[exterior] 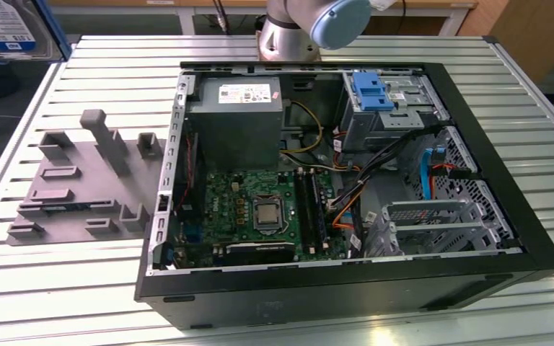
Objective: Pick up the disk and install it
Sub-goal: 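Pick up the disk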
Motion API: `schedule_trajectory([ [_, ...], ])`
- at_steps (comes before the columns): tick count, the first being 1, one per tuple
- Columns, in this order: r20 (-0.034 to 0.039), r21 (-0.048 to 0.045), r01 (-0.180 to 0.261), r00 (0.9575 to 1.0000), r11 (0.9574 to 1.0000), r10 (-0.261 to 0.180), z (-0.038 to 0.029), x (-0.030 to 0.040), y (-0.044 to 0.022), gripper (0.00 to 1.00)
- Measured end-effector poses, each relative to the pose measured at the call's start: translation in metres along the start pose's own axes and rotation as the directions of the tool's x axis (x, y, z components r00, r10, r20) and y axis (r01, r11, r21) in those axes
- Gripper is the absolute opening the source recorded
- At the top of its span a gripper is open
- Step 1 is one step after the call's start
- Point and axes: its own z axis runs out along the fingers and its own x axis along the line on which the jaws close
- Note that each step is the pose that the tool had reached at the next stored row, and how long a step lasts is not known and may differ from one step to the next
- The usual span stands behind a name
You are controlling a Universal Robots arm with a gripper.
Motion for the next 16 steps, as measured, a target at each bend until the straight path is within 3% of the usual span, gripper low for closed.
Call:
schedule_trajectory([
  [16, 0.0001, 0.0001, 0.0, 1.0, 1.0, 0.0, 0.0, 0.0, -0.0113, 0.36],
])
